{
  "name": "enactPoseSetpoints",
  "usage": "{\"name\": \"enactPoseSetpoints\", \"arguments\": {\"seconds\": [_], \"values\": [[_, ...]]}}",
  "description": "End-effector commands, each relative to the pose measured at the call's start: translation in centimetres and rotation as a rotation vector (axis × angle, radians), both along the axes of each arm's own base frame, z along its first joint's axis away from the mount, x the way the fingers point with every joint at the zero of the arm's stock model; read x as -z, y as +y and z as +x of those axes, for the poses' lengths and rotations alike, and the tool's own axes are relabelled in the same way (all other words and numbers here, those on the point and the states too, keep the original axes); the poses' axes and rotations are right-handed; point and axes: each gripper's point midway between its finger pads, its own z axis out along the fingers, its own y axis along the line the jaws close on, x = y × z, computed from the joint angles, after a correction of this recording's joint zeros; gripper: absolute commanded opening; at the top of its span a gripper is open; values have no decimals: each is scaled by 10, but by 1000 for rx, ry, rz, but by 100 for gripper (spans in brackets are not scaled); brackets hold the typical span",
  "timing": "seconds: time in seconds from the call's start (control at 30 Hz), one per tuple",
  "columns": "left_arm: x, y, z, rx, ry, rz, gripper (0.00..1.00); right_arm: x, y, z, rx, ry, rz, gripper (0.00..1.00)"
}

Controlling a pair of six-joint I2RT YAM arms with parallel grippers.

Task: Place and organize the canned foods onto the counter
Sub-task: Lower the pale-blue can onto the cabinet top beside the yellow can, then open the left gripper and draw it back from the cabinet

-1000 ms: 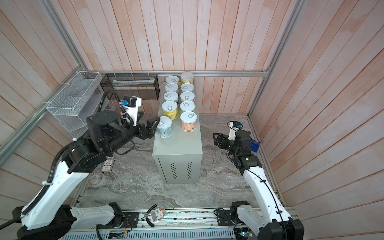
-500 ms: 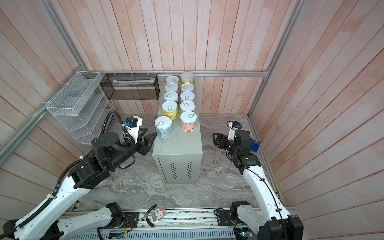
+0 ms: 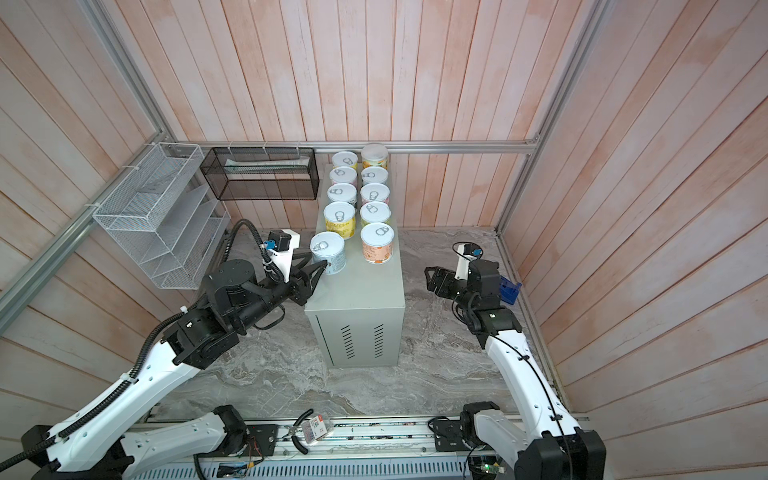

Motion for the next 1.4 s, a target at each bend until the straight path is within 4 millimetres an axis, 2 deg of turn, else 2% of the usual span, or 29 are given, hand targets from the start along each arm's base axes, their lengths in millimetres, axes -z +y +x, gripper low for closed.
{"name": "enactPoseSetpoints", "arguments": {"seconds": [0.0, 0.57, 0.83, 1.37], "values": [[-6, -6, 1, 32, -26, -30, 47, 1, 2, 1, -14, -2, 2, 82], [-5, -16, 16, 75, -23, -41, 47, 7, 0, 3, -4, 11, -2, 82], [3, -19, 23, 71, -4, -27, 47, 9, 0, 4, -3, 17, -3, 82], [5, -1, 33, 0, 25, -39, 46, 12, 1, 9, -3, 26, -1, 82]]}}
